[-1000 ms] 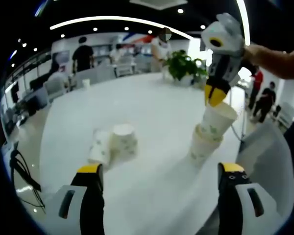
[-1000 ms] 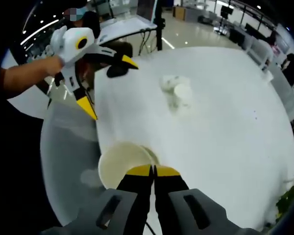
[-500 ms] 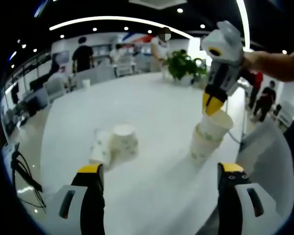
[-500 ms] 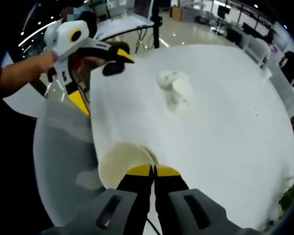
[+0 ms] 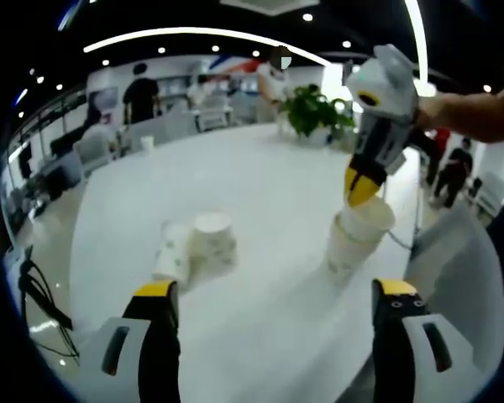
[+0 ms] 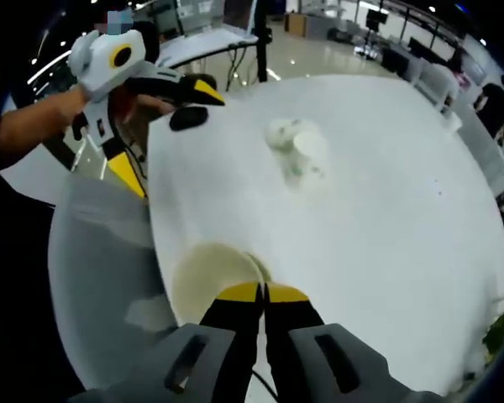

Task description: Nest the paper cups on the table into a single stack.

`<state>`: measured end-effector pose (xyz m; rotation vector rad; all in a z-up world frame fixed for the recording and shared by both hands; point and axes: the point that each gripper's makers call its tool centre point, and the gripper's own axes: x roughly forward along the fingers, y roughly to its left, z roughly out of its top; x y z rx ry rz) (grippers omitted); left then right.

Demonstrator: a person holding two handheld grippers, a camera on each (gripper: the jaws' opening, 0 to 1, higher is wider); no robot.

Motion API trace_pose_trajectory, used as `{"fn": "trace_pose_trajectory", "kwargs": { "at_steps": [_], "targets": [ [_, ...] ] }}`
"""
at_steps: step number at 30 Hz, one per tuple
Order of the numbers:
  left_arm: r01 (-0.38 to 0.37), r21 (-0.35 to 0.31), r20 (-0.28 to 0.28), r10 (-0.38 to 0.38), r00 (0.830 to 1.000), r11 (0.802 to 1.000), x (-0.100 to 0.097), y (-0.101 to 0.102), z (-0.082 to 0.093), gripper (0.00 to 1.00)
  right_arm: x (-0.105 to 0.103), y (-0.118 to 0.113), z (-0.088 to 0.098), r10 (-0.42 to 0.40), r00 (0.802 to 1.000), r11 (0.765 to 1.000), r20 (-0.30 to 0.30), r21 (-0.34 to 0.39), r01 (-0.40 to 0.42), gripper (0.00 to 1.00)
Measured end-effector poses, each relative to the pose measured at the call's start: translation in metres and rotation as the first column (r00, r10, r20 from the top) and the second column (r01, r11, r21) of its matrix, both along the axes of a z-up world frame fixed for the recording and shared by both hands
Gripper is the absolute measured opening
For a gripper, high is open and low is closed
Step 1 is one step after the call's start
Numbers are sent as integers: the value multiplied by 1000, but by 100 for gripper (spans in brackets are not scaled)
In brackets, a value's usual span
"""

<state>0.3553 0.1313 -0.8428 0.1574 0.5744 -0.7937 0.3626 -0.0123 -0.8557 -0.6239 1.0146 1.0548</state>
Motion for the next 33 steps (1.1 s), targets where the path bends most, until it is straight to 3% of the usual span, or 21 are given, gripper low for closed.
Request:
{"fn": "trace_pose_trajectory", "kwargs": {
  "at_steps": [29, 33],
  "targets": [
    [-3, 4, -16, 3, 1000, 1000, 3, 2, -3, 92, -2, 2, -9, -14, 1000, 999, -24, 46, 15, 0],
    [-4, 3, -17, 4, 1000, 1000, 4, 2, -3, 92, 1, 9, -4, 16, 1000, 993, 1, 113, -16, 13]
  ]
}}
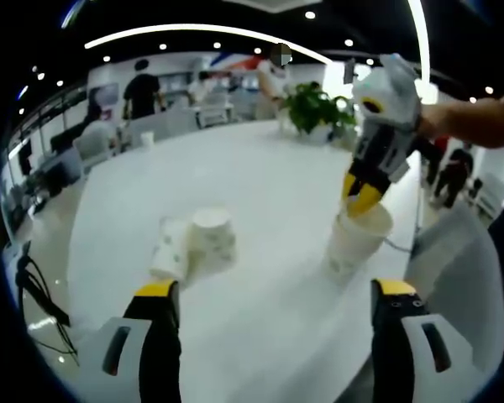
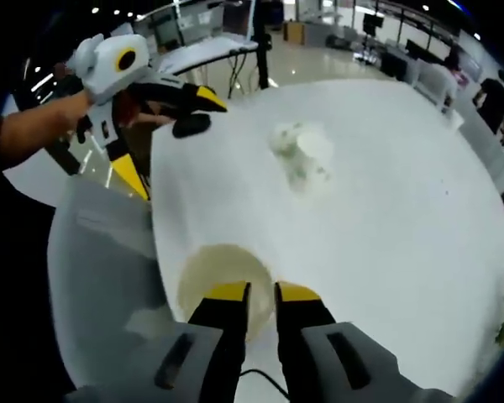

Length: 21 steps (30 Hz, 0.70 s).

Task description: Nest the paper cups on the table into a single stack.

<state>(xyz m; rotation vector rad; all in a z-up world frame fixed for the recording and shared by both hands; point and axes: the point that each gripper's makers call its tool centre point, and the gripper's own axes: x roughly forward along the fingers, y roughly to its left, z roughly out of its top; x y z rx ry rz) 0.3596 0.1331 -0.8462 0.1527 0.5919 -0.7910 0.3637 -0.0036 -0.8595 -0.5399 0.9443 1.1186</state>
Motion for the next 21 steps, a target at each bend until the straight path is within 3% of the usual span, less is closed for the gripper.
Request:
{"fn": "trace_pose_trajectory", "kwargs": {
  "at_steps": [8, 12, 15, 21],
  "targets": [
    [-4, -4, 2, 4, 1000, 1000, -1, 1, 0, 93, 9, 0, 17, -73, 997, 987, -25, 141, 76, 31],
    [-10, -10, 11, 10, 1000, 1000, 1, 2, 2, 94, 17, -4, 29, -104, 994, 974, 30, 204, 96, 49],
    [-11, -17, 18, 11, 1000, 1000, 3, 2, 5, 95, 16, -10, 35, -121, 992, 966, 28, 233, 111, 54],
    [-17, -27, 42, 19, 999, 999, 6, 0, 8, 98, 20, -26, 52, -176, 973, 933, 150, 340, 117, 71]
  ]
}}
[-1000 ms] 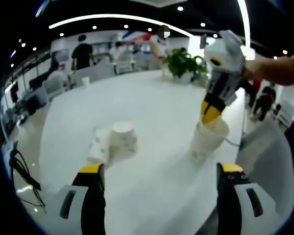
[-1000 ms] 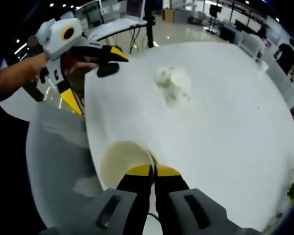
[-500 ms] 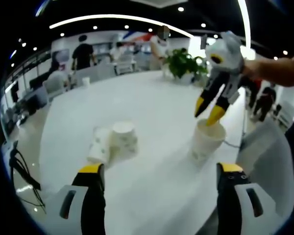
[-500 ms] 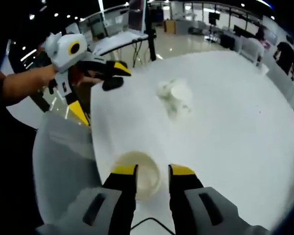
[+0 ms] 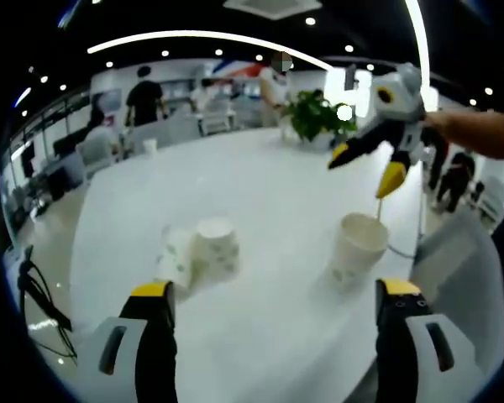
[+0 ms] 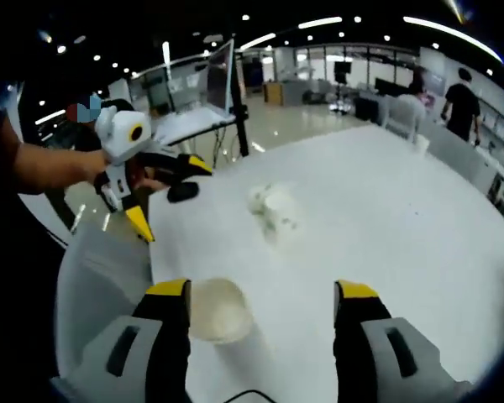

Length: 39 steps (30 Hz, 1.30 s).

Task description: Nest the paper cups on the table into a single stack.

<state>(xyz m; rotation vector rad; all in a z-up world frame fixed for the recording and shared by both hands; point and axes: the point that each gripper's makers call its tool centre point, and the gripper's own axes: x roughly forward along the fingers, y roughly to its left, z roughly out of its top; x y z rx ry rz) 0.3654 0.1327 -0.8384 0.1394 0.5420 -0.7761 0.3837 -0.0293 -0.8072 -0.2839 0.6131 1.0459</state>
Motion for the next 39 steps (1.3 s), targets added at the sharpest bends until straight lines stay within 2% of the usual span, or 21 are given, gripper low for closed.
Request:
{"fn": "trace_pose_trajectory", "kwargs": {
  "at_steps": [2, 5, 8, 10, 18, 22, 26, 30, 32, 37, 39],
  "targets": [
    [1, 2, 1, -1, 1000, 1000, -1, -1, -2, 98, 0, -9, 3, -22, 999, 1000, 30, 23, 22, 76],
    [-9, -4, 17, 9, 1000, 1000, -1, 0, -2, 98, -2, -24, 2, -76, 996, 996, 36, 52, 74, 82],
    [-20, -29, -14, 20, 1000, 999, -3, 0, -6, 98, -5, -42, -1, -112, 992, 992, 64, 68, 107, 83],
    [-27, -22, -12, 27, 1000, 999, -3, 1, -7, 98, -6, -54, -4, -149, 986, 986, 81, 88, 142, 84],
    [-41, -41, -9, 41, 999, 998, -5, 5, -13, 98, -21, -78, -8, -214, 967, 969, 138, 153, 192, 95],
    [-47, -44, 2, 48, 999, 998, -6, 9, -13, 98, -20, -97, -12, -256, 953, 961, 161, 146, 233, 97],
    [-53, -54, 21, 54, 998, 997, -7, 12, -8, 98, -20, -124, -6, -313, 935, 943, 169, 169, 285, 98],
    [-59, -65, 38, 61, 997, 996, -7, 14, -5, 98, -28, -146, -3, -326, 929, 942, 173, 148, 302, 98],
    [-61, -68, 45, 64, 997, 996, -6, 14, -3, 98, -30, -152, -3, -330, 928, 940, 172, 151, 306, 98],
    [-58, -97, 58, 64, 996, 994, -5, 11, -1, 98, -32, -146, 0, -332, 926, 936, 178, 183, 301, 98],
    [-50, -88, 62, 55, 997, 995, -5, 9, -5, 97, -31, -141, -2, -334, 927, 935, 172, 187, 302, 98]
  ]
}}
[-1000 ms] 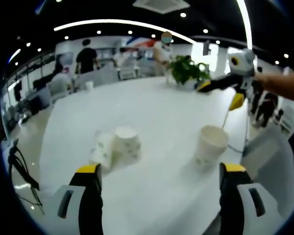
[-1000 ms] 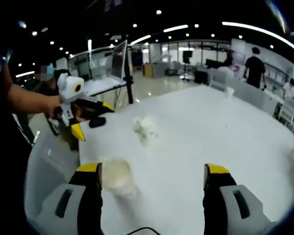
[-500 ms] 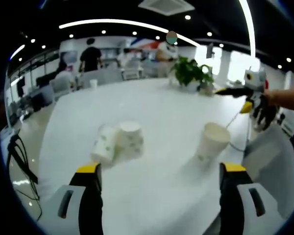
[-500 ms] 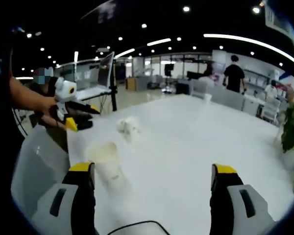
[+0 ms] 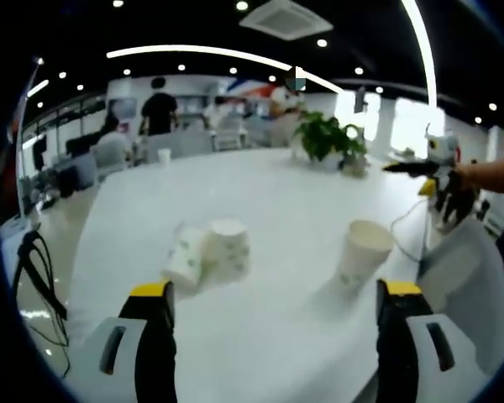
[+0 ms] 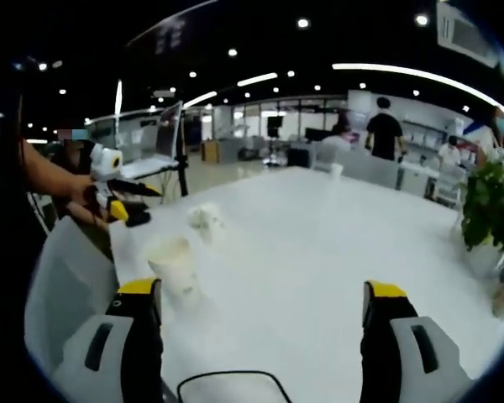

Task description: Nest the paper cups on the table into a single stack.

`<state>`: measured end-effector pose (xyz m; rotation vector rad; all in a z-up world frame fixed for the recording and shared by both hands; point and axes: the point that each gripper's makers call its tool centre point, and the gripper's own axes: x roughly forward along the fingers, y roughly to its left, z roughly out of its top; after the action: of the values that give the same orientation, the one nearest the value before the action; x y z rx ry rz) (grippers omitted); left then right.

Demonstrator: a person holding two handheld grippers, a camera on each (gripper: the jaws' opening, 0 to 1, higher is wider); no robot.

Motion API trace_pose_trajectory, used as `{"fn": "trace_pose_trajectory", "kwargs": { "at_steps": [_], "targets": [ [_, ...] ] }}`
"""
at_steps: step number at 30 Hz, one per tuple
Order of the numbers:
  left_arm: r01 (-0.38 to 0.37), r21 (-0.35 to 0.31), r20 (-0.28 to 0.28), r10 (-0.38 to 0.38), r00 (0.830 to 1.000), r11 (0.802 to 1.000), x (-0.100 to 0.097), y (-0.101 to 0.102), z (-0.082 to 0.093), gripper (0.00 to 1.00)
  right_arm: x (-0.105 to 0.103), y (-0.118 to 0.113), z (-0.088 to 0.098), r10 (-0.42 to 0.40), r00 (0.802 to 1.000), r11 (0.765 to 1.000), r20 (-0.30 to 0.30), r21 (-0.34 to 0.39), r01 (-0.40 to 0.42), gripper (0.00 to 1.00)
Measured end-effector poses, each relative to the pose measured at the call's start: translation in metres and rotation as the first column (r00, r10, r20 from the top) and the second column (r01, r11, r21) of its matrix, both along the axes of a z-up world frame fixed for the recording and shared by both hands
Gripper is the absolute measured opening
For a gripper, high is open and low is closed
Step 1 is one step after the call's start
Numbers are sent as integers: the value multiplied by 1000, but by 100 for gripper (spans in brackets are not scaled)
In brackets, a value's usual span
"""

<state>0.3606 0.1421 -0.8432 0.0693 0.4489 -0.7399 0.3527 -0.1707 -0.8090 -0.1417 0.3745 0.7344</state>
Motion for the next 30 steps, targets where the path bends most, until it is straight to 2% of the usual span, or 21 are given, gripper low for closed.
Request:
{"fn": "trace_pose_trajectory", "kwargs": {
  "at_steps": [3, 5, 6, 7, 9, 11, 13, 15, 21, 23, 25, 30],
  "targets": [
    [4, -5, -5, -4, 1000, 1000, 0, 0, -4, 96, 0, 7, -2, 6, 1000, 1000, 0, 11, -6, 99],
    [-3, -31, -2, 3, 1000, 1000, 3, 0, -6, 98, 0, 14, -4, 21, 1000, 1000, -6, 20, -21, 100],
    [9, -64, -37, -11, 999, 998, 0, -4, -10, 98, -1, 16, -6, 27, 1000, 999, -9, 19, -27, 100],
    [8, -62, -47, -11, 999, 998, 0, -5, -15, 98, -1, 19, -9, 35, 999, 999, -12, 17, -35, 100],
    [9, -11, -13, -10, 1000, 1000, 3, -3, -20, 98, -2, 24, -10, 44, 999, 999, -16, 26, -43, 100],
    [-7, -16, -9, 7, 1000, 1000, 7, -3, -22, 98, -3, 30, -13, 55, 998, 998, -19, 26, -54, 100],
    [-31, -50, -10, 30, 999, 998, 13, -3, -21, 98, -2, 32, -16, 60, 998, 998, -13, 29, -60, 100],
    [-36, -42, -7, 36, 999, 998, 16, -4, -22, 98, 0, 34, -19, 62, 998, 998, -13, 28, -61, 100],
    [-6, 15, 9, 6, 1000, 1000, 25, -11, -24, 98, 7, 37, -33, 90, 996, 996, -19, 24, -90, 100],
    [-4, 18, 16, 4, 1000, 1000, 31, -12, -24, 98, 9, 38, -35, 95, 995, 995, -28, 24, -94, 100],
    [3, 13, -6, -3, 1000, 1000, 34, -15, -27, 98, 13, 38, -39, 97, 995, 995, -38, 19, -96, 100],
    [31, 14, 3, -31, 1000, 999, 45, -20, -30, 96, 21, 38, -40, 101, 995, 995, -24, 14, -101, 100]
  ]
}}
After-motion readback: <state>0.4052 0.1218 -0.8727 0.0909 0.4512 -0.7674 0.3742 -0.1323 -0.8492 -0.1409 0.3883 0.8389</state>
